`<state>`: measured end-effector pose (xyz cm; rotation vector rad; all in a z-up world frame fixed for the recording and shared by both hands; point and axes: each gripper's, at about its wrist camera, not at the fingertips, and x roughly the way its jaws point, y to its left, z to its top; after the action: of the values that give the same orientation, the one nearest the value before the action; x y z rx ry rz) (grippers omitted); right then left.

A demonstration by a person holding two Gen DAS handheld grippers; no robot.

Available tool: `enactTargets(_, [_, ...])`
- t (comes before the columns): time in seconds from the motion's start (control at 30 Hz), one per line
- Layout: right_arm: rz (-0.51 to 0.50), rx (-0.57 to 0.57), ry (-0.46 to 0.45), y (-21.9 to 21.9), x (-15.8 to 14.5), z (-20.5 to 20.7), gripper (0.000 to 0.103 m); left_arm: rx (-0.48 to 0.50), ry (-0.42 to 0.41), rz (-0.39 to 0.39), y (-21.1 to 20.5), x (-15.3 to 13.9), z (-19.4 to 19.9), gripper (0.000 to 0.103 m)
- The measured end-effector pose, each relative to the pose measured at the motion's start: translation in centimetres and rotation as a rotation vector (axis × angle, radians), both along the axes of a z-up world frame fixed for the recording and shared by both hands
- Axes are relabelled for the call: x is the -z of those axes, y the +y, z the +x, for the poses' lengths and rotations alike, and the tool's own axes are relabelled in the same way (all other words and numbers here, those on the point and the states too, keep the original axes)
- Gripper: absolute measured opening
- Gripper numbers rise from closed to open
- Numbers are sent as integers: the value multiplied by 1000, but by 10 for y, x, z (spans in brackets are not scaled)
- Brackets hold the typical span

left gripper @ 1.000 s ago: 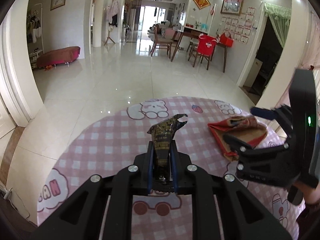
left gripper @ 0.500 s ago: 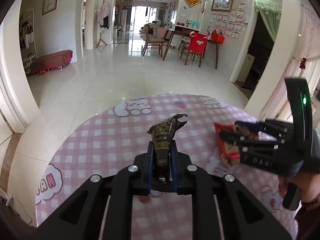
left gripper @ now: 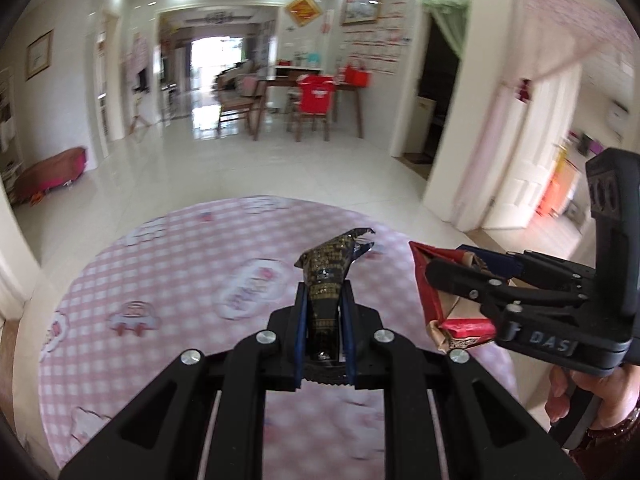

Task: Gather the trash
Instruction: 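Carry the black bag and red box pile over the wastebasket and open both tools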

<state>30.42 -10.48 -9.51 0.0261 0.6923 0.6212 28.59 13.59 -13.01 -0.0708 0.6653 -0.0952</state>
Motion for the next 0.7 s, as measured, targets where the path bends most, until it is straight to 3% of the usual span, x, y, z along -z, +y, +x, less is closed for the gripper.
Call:
enactTargets(0.27, [109,208,-34,-142,-3,-63,50,206,31,38,-124,6,-12,15])
enactTargets(0.5, [187,445,-9,-258,33,-108,50,415,129,72,-232,40,-8,15])
enactTargets(0.7, [221,628,23,-325,70,-135,50,562,234,100,-319,86,-1,15])
